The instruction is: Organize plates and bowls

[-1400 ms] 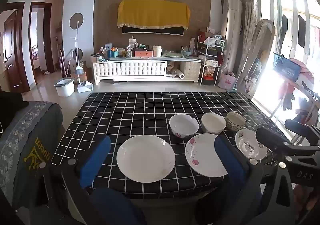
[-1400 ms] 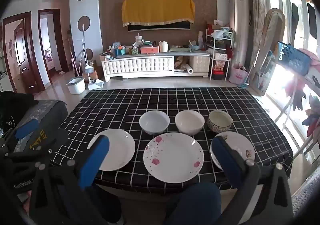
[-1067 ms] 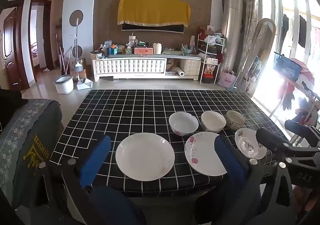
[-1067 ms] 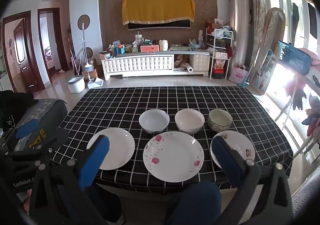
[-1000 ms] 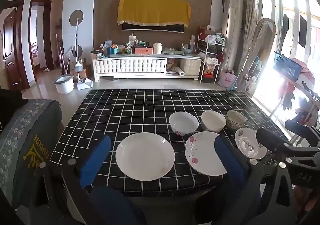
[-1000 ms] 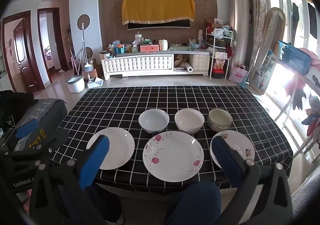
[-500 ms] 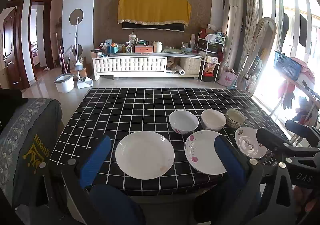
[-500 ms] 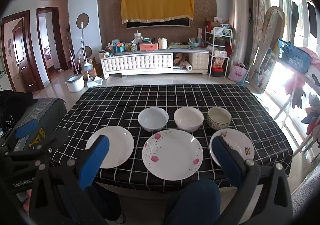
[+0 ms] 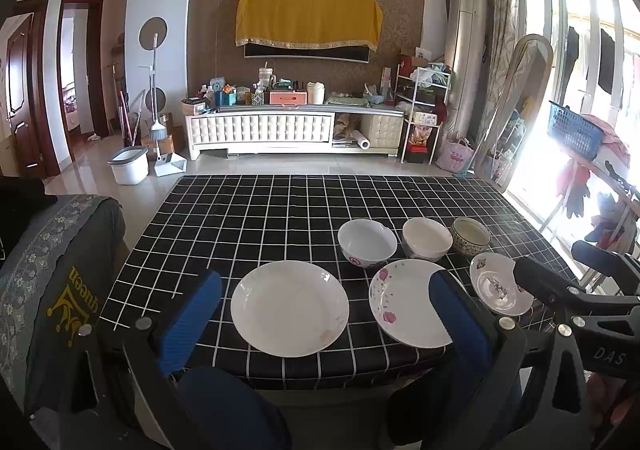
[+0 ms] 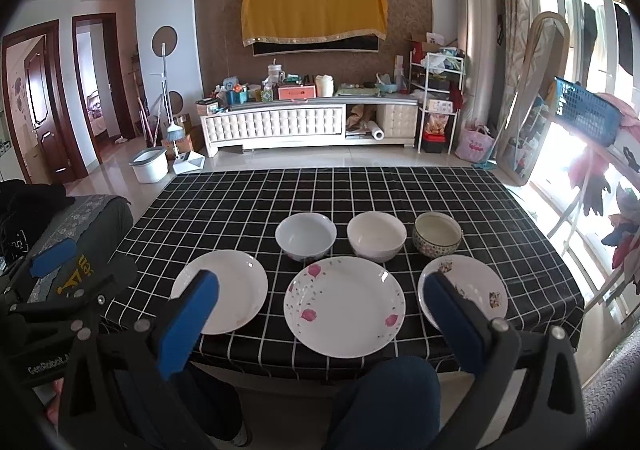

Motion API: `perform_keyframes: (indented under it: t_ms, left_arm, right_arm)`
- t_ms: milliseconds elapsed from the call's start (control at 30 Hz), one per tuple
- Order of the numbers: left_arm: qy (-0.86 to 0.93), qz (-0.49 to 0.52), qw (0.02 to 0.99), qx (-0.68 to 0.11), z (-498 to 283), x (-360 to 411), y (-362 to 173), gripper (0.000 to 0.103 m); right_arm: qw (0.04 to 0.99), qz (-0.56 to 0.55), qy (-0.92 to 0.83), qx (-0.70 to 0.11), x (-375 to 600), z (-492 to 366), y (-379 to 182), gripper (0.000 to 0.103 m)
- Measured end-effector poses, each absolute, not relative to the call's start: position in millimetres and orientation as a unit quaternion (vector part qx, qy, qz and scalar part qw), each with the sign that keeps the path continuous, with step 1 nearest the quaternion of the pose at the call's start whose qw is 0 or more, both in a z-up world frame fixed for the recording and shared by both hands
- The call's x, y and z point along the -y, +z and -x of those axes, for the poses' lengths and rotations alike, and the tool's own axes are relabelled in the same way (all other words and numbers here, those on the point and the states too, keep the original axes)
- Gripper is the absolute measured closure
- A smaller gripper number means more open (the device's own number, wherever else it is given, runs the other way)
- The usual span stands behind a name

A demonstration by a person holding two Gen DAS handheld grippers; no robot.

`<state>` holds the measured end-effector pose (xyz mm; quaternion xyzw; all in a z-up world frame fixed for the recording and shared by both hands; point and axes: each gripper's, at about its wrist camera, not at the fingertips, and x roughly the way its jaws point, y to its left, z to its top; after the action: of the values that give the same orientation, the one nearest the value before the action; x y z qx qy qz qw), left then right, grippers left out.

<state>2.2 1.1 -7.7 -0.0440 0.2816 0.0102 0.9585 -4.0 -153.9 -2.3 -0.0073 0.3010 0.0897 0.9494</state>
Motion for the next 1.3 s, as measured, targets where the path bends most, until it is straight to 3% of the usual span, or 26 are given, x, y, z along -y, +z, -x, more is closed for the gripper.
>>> perform_keyframes:
  t_ms: [1300]
  left_arm:
    - [0.012, 0.042, 0.957, -0.286, 6.8, -0.6, -9.9, 0.0]
  right_arm:
    - [0.945, 0.009, 0.089, -0.314, 154.9, 7.6, -1.5, 0.0]
